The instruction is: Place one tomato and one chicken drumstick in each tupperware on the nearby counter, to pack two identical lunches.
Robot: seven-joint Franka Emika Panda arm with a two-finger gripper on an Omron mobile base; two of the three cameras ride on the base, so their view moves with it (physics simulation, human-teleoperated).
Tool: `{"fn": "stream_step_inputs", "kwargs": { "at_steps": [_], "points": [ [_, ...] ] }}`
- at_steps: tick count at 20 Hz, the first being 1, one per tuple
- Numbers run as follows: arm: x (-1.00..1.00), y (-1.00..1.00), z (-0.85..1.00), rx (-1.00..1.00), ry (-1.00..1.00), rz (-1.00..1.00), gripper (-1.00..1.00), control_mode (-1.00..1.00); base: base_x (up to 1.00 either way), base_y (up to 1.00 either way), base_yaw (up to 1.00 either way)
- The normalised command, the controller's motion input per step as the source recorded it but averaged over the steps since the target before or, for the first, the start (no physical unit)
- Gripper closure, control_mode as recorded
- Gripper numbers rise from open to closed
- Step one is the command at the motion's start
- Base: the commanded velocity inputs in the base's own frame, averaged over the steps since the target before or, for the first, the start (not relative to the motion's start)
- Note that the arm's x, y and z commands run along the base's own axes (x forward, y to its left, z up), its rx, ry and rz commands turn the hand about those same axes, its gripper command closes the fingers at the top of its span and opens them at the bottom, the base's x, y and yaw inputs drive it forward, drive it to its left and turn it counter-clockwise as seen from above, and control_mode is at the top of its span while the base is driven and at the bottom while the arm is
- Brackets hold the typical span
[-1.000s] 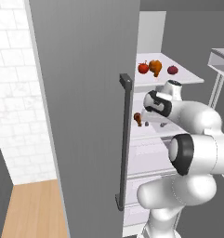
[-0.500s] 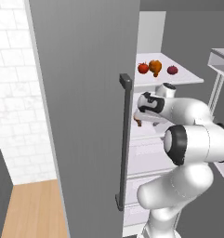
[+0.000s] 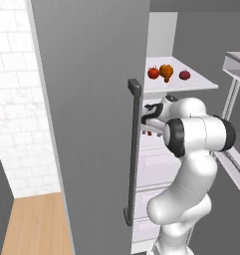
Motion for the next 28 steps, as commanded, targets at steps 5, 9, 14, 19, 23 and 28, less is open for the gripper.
{"fn": "stream_step_inputs", "kwargs": {
  "at_steps": [5, 9, 14, 19, 23, 28],
  "points": [
    [0.76, -0.03, -0.08, 0.0, 0.1, 0.01, -1.0, -1.0, 0.0, 0.0, 0.0],
    [0.56, 0.0, -0.33, 0.0, 0.1, 0.01, -1.0, -1.0, 0.0, 0.0, 0.0],
    [0.25, 0.05, -0.78, 0.0, 0.07, 0.0, -1.0, -1.0, 0.0, 0.0, 0.0],
    [-0.21, 0.25, -0.87, 0.02, 0.02, 0.0, 1.0, -1.0, 0.0, 0.0, 0.0],
    [-0.55, -0.03, -0.14, 0.08, -0.05, 0.0, 1.0, -1.0, 0.0, 0.0, 0.0],
    [-0.78, -0.35, -0.01, 0.09, -0.08, -0.02, 1.0, -1.0, 0.0, 0.0, 0.0]
  ]
}}
